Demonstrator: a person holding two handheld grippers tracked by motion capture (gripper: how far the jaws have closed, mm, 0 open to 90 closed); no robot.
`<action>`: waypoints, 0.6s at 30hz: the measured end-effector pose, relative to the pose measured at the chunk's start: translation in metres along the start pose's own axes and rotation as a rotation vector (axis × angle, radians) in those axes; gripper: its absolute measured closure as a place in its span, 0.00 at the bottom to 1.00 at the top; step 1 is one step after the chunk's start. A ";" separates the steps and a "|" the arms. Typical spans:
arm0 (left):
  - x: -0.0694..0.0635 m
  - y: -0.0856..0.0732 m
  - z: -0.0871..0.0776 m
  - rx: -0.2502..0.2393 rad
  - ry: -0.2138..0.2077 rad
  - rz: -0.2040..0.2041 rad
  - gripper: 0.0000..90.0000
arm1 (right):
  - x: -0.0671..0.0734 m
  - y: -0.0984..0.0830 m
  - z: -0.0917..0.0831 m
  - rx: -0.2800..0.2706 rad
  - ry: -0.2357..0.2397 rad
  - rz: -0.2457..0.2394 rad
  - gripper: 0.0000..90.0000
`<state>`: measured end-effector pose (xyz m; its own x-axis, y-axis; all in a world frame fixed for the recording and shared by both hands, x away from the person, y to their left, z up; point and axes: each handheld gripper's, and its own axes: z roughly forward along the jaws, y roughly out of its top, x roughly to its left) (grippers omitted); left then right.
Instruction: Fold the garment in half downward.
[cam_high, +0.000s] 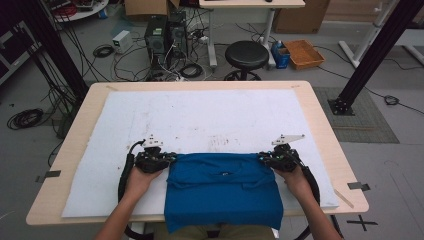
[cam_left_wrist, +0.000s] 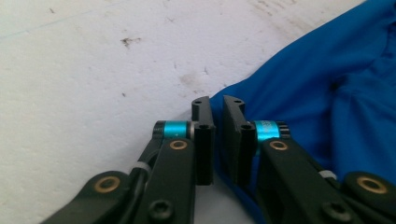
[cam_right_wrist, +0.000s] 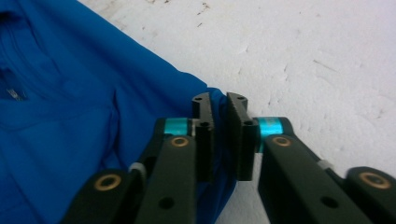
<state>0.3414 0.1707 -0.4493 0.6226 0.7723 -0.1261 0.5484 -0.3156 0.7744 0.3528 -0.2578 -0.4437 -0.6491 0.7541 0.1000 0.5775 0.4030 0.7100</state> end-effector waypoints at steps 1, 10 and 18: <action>-0.002 0.001 0.001 -0.009 0.000 -0.010 0.94 | 0.000 0.000 -0.001 -0.002 -0.005 -0.012 0.94; 0.010 0.033 0.011 -0.144 0.000 -0.124 0.95 | -0.026 0.013 -0.005 -0.103 -0.108 0.052 0.94; 0.024 0.059 0.037 -0.158 0.053 -0.143 0.95 | -0.050 0.029 0.009 -0.149 -0.166 0.123 0.94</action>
<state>0.4094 0.1500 -0.4300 0.5124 0.8321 -0.2122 0.5317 -0.1134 0.8393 0.4063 -0.2797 -0.4342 -0.4808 0.8727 0.0845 0.5600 0.2315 0.7955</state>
